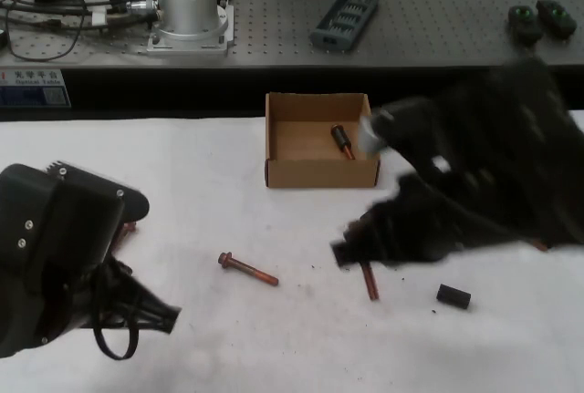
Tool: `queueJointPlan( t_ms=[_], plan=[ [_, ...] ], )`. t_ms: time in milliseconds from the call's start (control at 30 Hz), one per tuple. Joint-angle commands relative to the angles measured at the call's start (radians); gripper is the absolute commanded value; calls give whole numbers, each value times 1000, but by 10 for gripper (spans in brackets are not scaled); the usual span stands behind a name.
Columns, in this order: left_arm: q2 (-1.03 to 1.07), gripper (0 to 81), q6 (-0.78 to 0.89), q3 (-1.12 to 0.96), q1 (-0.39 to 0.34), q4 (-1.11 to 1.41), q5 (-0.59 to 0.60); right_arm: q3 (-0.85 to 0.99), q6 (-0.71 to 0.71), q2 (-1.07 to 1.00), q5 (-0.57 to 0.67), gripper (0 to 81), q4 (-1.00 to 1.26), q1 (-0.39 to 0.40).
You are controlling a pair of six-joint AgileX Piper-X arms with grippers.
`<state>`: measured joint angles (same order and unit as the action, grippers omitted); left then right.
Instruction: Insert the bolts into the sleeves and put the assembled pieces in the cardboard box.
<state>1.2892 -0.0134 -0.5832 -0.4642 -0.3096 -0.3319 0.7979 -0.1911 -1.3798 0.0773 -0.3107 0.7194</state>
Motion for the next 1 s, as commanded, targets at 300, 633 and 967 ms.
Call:
queueJointPlan(
  t_ms=[300,633,967],
  plan=[
    [-6,6,98,-13,-1,181,411,-467,-190,245,-110,66,618,3],
    [119,6,3,-154,-67,184,651,-503,-138,513,-113,66,533,3],
    [318,6,-8,-278,-131,-18,136,-525,-55,750,-329,66,388,3]
  ],
)
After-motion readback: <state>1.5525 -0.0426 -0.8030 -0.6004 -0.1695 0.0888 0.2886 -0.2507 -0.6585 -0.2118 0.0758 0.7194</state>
